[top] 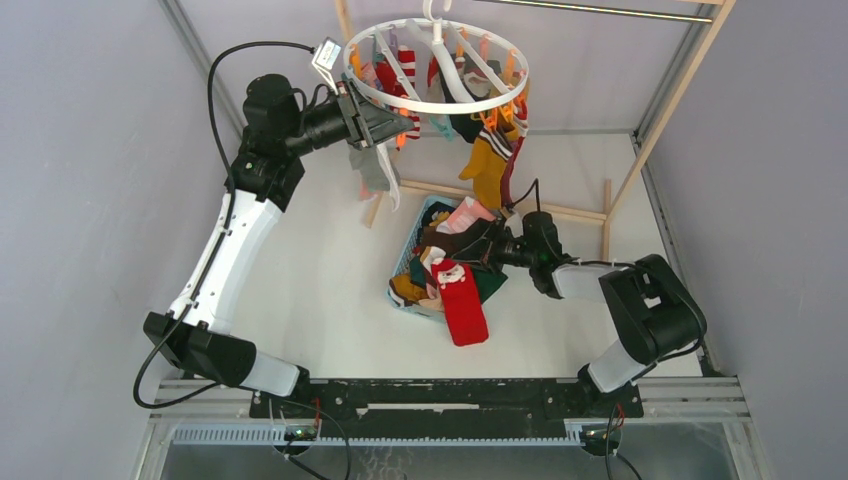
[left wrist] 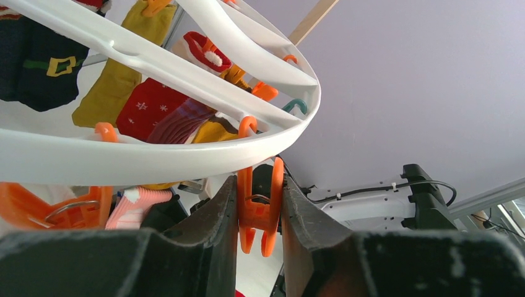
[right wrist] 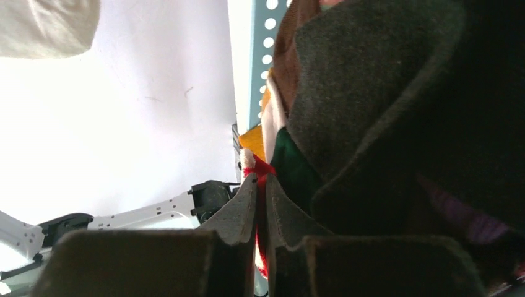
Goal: Clip the socks to the hanger
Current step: Pick up the sock from the bin.
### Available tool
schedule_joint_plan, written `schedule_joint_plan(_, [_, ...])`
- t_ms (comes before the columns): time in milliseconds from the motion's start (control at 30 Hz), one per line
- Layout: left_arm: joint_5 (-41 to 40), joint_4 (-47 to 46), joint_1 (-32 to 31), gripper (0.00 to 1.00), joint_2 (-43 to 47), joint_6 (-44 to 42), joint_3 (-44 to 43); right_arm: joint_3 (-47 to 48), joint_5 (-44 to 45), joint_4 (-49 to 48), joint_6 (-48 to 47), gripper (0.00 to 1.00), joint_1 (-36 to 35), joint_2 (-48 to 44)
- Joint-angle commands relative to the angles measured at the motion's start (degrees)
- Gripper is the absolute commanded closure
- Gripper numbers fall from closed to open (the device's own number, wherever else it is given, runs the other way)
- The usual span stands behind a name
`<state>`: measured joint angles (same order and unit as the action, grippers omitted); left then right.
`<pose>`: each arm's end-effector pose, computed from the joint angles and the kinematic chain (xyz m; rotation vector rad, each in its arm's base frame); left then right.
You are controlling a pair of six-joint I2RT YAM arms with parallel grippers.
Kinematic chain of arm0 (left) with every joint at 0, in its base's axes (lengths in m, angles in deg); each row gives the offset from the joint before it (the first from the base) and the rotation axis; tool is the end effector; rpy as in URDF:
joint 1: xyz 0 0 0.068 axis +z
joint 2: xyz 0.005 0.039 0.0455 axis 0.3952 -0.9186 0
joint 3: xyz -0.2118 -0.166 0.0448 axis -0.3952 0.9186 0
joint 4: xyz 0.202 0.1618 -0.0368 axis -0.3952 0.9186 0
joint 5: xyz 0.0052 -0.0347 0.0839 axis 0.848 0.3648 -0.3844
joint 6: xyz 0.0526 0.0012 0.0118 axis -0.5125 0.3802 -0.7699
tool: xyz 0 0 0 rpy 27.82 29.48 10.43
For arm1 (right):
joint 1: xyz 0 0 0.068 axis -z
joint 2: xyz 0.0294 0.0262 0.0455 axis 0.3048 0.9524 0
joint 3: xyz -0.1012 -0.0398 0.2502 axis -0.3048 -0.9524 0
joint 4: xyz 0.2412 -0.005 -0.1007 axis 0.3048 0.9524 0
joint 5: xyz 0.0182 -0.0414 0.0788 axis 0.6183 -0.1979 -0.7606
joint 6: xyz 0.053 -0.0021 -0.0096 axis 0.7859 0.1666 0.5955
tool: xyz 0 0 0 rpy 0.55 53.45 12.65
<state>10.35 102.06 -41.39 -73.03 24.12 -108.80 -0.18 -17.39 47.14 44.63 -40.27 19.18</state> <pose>0.2874 -0.1201 0.4933 0.3761 1.6841 -1.3279 0.2664 0.1357 0.1616 0.3062 2.3118 1.5875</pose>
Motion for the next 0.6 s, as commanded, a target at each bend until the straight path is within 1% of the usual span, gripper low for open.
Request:
schedule_joint_plan(0, [1.0,-1.8,0.6,1.0,2.0,0.4,0.1,-1.9,-0.3,-12.8,3.7,0.91,0.0,-2.5])
schedule_joint_plan(100, [1.2,-1.8,0.6,1.0,1.9,0.6,0.1,-3.4,-1.3,-21.2,4.0,0.96,-1.4,-5.2])
schedule_joint_plan(300, [2.7,-2.5,0.6,1.0,1.8,1.3,0.2,-2.9,-0.7,-33.9,1.4,0.98,-6.2,-8.5])
schedule_joint_plan(400, [3.9,-3.1,0.6,1.0,1.9,1.6,0.5,-2.4,0.7,-41.0,-0.7,1.0,-8.1,-9.1])
schedule_joint_plan(567, [6.2,-5.3,0.6,1.0,1.8,3.9,1.2,0.1,3.1,-51.8,-3.1,1.0,-9.9,-8.0])
